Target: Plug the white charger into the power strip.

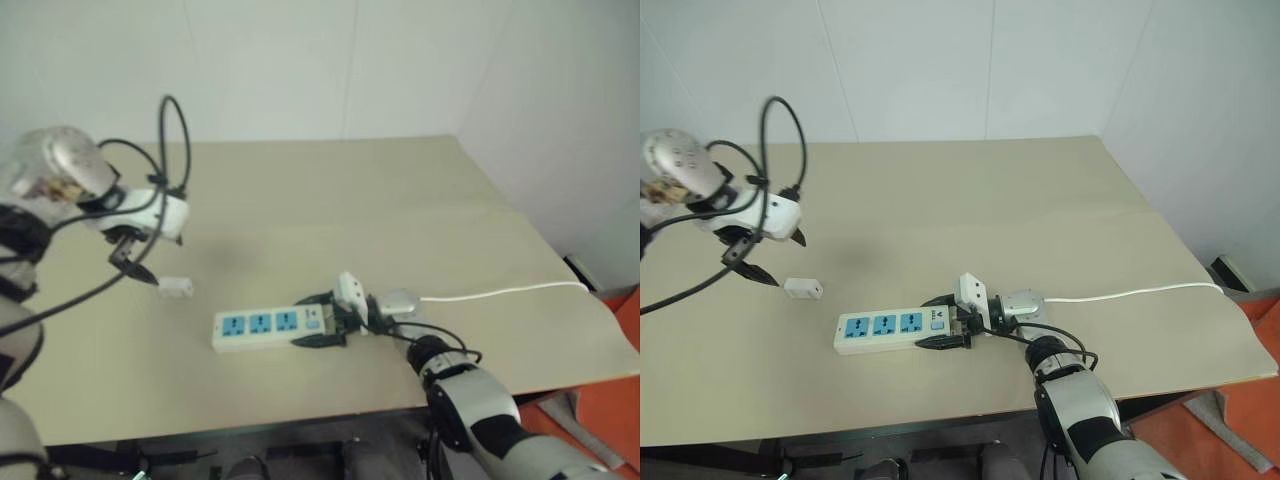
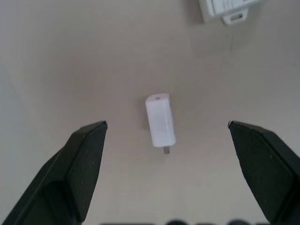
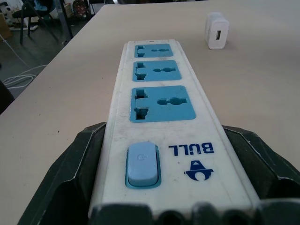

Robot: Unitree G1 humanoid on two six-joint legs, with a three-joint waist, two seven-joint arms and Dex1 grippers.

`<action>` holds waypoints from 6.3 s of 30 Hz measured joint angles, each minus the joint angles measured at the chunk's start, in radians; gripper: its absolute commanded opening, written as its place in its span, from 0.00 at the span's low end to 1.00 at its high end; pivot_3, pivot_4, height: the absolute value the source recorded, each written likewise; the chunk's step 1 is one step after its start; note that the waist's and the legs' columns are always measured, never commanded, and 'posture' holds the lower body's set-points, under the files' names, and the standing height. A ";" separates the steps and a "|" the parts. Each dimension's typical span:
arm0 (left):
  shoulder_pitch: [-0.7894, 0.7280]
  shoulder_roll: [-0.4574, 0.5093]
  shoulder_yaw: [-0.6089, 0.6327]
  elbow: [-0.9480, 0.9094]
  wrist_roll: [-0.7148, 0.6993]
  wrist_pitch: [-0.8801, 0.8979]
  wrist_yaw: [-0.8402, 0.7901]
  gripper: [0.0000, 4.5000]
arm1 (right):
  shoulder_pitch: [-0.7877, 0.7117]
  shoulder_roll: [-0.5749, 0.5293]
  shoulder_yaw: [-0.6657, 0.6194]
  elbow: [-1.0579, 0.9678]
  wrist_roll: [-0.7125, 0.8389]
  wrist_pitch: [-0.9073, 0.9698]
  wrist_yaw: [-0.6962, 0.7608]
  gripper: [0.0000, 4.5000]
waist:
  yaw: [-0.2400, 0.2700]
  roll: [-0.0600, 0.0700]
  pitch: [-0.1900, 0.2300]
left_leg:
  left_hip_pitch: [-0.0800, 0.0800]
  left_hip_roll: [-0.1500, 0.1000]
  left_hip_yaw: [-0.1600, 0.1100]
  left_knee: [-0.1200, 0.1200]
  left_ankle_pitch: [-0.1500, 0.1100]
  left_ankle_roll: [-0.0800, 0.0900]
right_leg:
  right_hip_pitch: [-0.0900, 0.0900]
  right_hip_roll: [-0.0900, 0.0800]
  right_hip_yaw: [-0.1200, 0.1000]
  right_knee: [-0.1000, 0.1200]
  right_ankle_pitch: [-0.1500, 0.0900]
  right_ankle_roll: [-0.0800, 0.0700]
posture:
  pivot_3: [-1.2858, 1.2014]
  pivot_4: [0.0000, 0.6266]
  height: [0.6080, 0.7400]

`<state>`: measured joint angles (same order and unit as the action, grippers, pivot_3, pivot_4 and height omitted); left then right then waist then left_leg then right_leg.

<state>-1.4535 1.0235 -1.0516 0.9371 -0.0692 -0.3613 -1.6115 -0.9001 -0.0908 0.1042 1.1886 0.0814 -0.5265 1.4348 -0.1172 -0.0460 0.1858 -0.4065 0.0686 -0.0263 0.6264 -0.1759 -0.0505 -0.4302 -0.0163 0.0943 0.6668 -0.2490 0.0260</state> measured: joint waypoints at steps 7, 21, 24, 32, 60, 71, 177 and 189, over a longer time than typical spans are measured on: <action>0.002 -0.089 -0.012 0.116 0.072 -0.059 0.000 1.00 | -0.002 0.001 0.000 -0.001 -0.001 0.000 0.000 0.76 | -0.001 0.000 0.000 | -0.003 0.000 0.000 0.001 0.000 0.000 | -0.004 0.000 0.001 0.002 0.000 0.000 | 0.52 0.24 1.00; 0.082 -0.225 0.125 0.249 0.375 -0.116 0.091 1.00 | 0.004 0.007 -0.002 -0.015 -0.001 0.000 -0.026 0.76 | -0.002 0.000 0.000 | -0.003 0.000 0.000 0.002 0.000 0.000 | -0.005 0.001 0.002 0.006 0.000 0.000 | 0.52 0.24 1.00; 0.090 -0.248 0.156 0.277 0.433 -0.111 0.136 1.00 | 0.011 0.007 -0.002 -0.025 0.000 0.000 -0.029 0.76 | -0.002 0.000 0.000 | -0.004 0.000 0.000 0.002 0.000 0.000 | -0.006 0.001 0.002 0.006 0.000 0.000 | 0.52 0.24 1.00; 0.109 -0.271 0.229 0.306 0.539 -0.098 0.185 1.00 | 0.022 0.005 -0.001 -0.045 0.000 0.000 -0.034 0.76 | -0.002 0.000 0.000 | -0.004 0.000 0.000 0.002 0.000 0.000 | -0.006 0.001 0.002 0.007 0.000 0.000 | 0.52 0.24 1.00; 0.065 -0.294 0.533 0.314 0.514 -0.089 0.139 0.22 | 0.040 0.007 -0.002 -0.077 0.002 0.011 -0.042 0.76 | -0.001 0.000 0.000 | -0.004 0.000 0.000 0.002 0.000 0.000 | -0.006 0.001 0.001 0.008 0.000 0.000 | 0.52 0.24 1.00; 0.358 -0.292 0.960 -0.307 0.023 0.257 0.112 0.22 | 0.027 0.049 0.001 -0.055 -0.001 0.010 -0.032 0.76 | -0.014 0.000 0.000 | -0.001 0.000 0.000 0.002 0.000 0.000 | -0.006 0.001 0.002 0.014 0.001 -0.002 | 0.52 0.24 1.00; 0.953 -0.475 1.023 -0.550 -0.353 0.353 0.087 0.22 | 0.017 0.031 0.003 -0.036 -0.022 0.037 -0.080 0.76 | 0.016 0.000 0.000 | 0.008 0.000 -0.001 0.001 0.000 0.000 | 0.006 0.001 0.001 0.007 0.000 0.000 | 0.52 0.24 1.00; 0.986 -0.478 1.028 -0.561 -0.360 0.323 0.116 0.22 | 0.017 0.030 0.004 -0.036 -0.022 0.038 -0.074 0.76 | 0.017 0.000 0.000 | 0.009 0.000 -0.001 0.001 0.000 0.000 | 0.007 0.001 0.001 0.007 0.000 0.000 | 0.52 0.24 1.00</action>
<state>-0.4676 0.5454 -0.0240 0.3758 -0.4290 -0.0381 -1.4955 -0.8828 -0.0611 0.1084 1.1523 0.0592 -0.4885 1.3604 -0.1001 -0.0459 0.1859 -0.3976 0.0687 -0.0272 0.6276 -0.1759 -0.0505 -0.4233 -0.0157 0.0951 0.6736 -0.2489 0.0259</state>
